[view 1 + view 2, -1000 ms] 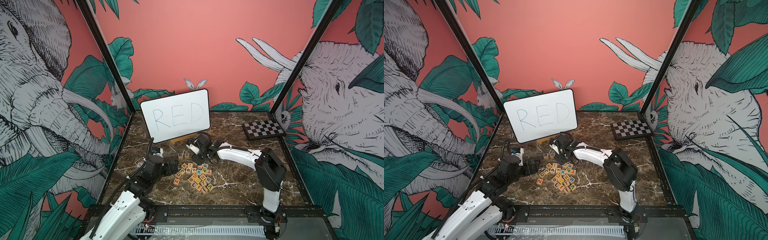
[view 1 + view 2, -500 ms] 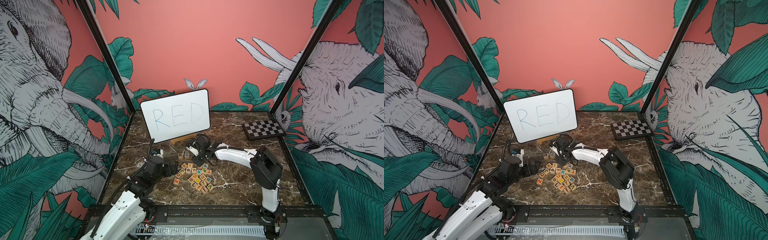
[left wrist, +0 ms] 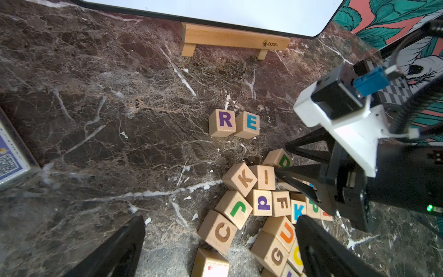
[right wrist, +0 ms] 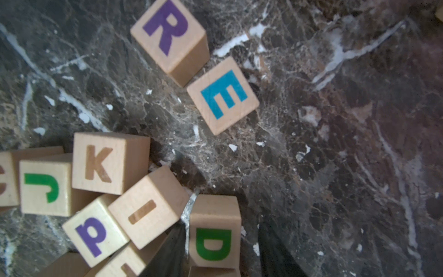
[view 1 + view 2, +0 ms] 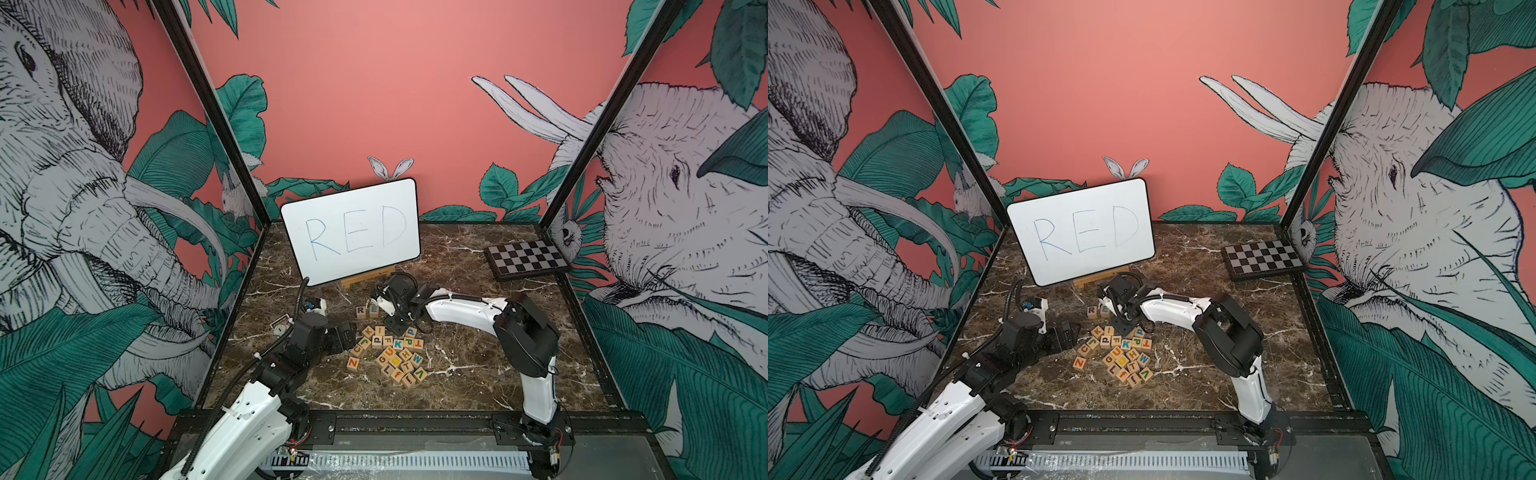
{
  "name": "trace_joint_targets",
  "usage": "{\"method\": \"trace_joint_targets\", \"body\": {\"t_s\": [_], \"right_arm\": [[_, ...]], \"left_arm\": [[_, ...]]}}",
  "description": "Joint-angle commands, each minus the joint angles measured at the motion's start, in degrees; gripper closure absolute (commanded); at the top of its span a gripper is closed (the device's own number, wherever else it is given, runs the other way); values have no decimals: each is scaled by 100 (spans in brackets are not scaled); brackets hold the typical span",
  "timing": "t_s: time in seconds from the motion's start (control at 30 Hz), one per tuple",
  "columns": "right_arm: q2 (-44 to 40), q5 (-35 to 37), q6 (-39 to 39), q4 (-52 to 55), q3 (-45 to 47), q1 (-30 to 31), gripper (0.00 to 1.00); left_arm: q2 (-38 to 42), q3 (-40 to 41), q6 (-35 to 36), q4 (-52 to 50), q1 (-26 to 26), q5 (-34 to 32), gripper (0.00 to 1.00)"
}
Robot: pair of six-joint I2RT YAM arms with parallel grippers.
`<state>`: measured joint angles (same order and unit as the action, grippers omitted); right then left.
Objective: Assemble the uppercase word "red" with letter blocks
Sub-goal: Pick up the letter block from the center of the board.
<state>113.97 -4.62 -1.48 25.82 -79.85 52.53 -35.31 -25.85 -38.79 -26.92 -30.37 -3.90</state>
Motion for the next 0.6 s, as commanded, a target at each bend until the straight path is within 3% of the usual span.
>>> {"method": "trace_joint_targets", "body": {"t_s": [0.0, 0.3, 0.57], "right_arm": [[141, 146, 93, 175, -181, 55, 57], [147, 218, 256, 278, -317, 55, 69], [124, 322, 1028, 346, -490, 24, 79]], "left_arm": [[-2, 116, -87, -33, 13, -115, 1], [-11, 117, -62, -42, 14, -167, 1], [33, 187, 97, 92, 18, -465, 1]]}}
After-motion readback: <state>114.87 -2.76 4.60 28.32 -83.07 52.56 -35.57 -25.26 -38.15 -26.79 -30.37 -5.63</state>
